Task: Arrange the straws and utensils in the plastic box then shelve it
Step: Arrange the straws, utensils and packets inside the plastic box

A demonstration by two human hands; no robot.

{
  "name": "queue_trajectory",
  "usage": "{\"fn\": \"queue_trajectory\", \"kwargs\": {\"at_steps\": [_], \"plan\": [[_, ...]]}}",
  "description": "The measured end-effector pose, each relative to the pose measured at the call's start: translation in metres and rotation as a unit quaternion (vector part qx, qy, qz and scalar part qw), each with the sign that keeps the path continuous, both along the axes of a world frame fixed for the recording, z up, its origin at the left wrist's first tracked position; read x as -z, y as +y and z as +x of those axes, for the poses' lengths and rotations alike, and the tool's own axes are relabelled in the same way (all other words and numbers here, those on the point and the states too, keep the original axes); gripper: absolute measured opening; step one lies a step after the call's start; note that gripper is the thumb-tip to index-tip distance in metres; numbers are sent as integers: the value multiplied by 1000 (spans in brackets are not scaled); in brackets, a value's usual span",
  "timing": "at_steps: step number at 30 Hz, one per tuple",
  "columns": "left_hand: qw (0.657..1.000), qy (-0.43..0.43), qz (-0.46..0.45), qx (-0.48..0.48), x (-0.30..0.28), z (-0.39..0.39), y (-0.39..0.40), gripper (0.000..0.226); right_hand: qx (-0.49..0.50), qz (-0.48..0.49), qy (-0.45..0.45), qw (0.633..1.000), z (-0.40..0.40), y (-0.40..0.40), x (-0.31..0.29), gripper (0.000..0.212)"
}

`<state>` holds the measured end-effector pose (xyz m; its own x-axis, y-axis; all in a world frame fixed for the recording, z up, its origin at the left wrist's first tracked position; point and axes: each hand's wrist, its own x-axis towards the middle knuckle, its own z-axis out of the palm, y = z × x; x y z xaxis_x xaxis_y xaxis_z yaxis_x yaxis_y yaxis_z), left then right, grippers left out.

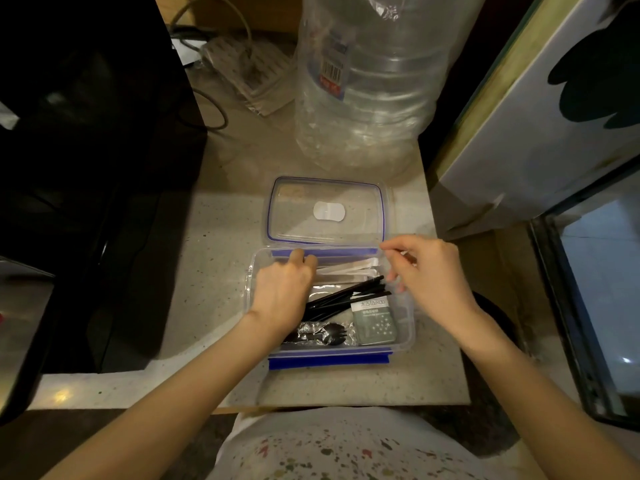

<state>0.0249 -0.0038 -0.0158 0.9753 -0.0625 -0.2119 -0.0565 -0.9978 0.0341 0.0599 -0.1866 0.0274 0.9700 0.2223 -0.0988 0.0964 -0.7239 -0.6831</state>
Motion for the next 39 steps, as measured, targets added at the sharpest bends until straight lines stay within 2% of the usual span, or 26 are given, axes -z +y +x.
{"fn": "queue_trajectory", "kwargs": {"at_steps": [3, 7, 11, 14, 17, 21, 24, 27, 30, 33, 35, 39], "plan": [[1000, -4, -5, -9, 2, 0, -1, 29, 8, -15, 136, 991, -4, 6, 2, 31], [1000, -12, 15, -24, 4, 1, 0, 21, 5, -16, 230, 973, -13, 21, 15, 44], [999, -12, 29, -26, 9, 2, 3, 17, 10, -57, 189, 980, -14, 28, 28, 42], [998, -59, -3, -20, 11, 0, 3, 9, 7, -115, 145, 983, -16, 33, 32, 36], [997, -63, -8, 44, 11, 2, 1, 31, -1, -154, 132, 979, -17, 36, 32, 37], [992, -76, -10, 105, 9, 3, -4, 38, -2, -192, 164, 968, -13, 41, 31, 30], [990, -82, -22, 110, 11, 5, -7, 36, -2, -203, 194, 960, -11, 45, 31, 26], [990, -98, -23, 100, 12, 6, -8, 38, -6, -183, 246, 952, -7, 44, 29, 23], [991, -109, -26, 78, 16, 6, -6, 40, -2, -118, 306, 945, -7, 41, 24, 29], [992, -113, -26, 54, 17, 5, -4, 39, 25, -19, 329, 944, -10, 38, 22, 38], [992, -118, -25, 43, 18, 5, -4, 36, 47, 30, 344, 937, -10, 37, 21, 37], [992, -114, -43, 43, 23, 6, -4, 31, 73, 69, 381, 919, -10, 37, 26, 34]]}}
